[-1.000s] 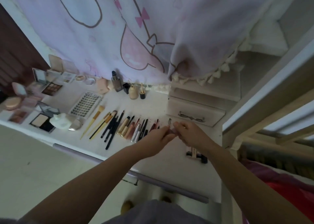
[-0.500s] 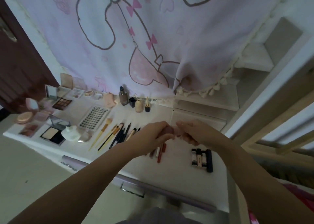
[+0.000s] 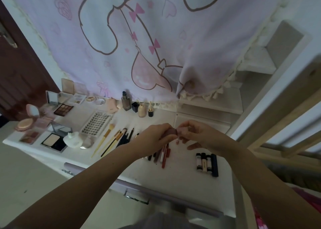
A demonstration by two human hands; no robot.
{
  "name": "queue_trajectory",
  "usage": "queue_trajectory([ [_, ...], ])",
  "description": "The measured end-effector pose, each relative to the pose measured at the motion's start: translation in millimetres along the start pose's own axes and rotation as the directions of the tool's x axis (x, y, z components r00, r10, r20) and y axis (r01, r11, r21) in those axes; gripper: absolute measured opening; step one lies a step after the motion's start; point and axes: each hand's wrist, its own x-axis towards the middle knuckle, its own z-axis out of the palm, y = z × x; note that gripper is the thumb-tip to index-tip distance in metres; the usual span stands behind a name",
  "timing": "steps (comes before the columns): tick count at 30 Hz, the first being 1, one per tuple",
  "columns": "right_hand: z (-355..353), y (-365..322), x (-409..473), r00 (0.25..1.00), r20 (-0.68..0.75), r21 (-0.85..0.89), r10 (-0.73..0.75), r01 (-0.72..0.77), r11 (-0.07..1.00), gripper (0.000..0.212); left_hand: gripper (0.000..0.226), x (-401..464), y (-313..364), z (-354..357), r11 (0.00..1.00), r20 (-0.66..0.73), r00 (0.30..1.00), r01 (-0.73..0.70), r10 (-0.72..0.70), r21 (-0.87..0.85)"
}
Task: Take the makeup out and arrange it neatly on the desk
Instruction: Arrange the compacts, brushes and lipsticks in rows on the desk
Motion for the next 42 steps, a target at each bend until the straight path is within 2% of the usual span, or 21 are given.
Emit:
queue_trajectory([
  [5, 2.3, -0.7, 2.9, 0.997, -0.024, -0.14, 0.072, -0.074, 0.987, 0.048, 0.023, 2.0, 0.5, 2.2, 0.999, 0.019, 1.0, -0.025, 0.024, 0.042],
  [10, -2.4, 0.0, 2.4, 0.999, -0.002, -0.022, 0.037, -0.037, 0.999, 0.019, 0.026, 5.9, -0.6, 1.0, 0.999, 0.018, 1.0, 0.005, -0.006, 0.046],
  [15, -2.9, -5.5, 1.7, 0.992, -0.04, -0.103, 0.117, -0.121, 0.987, 0.048, 0.029, 7.9, 0.8, 1.6, 0.993, 0.033, 0.999, 0.009, -0.013, 0.12],
  [20, -10.7, -3.5, -2.4, 0.998, 0.037, -0.013, 0.058, -0.058, 0.998, 0.027, 0.033, 9.2, -2.4, 3.3, 0.994, 0.047, 0.999, 0.022, -0.027, 0.107],
  [25, -6.5, -2.9, -1.7, 0.986, -0.032, -0.057, 0.165, -0.167, 0.984, 0.049, 0.029, 9.6, 0.2, 4.9, 0.995, 0.049, 0.999, 0.003, -0.008, 0.098],
  [29, -9.1, 0.9, -1.4, 0.998, 0.01, -0.032, 0.058, -0.058, 0.998, 0.028, 0.028, 10.4, -1.7, 4.6, 0.995, 0.052, 0.998, 0.018, -0.023, 0.101],
  [32, -10.1, -0.8, -2.5, 0.997, 0.047, -0.01, 0.068, -0.067, 0.998, 0.028, 0.031, 9.3, -3.3, 5.3, 0.994, 0.059, 0.998, 0.022, -0.028, 0.109],
  [35, -6.1, -3.5, -1.5, 0.995, -0.011, -0.093, 0.104, -0.104, 0.99, 0.04, 0.031, 8.4, -3.1, 6.2, 0.994, 0.055, 0.998, 0.013, -0.019, 0.112],
  [39, -7.1, -0.1, 0.8, 1.0, 0.017, -0.051, 0.02, -0.019, 0.999, 0.022, 0.029, 8.7, -4.5, 6.5, 0.998, 0.034, 0.999, 0.022, -0.025, 0.062],
  [42, -6.6, -1.6, -0.1, 0.999, 0.001, -0.008, 0.043, -0.043, 0.999, 0.026, 0.027, 7.7, -5.4, 6.9, 0.998, 0.018, 1.0, 0.02, -0.021, 0.059],
])
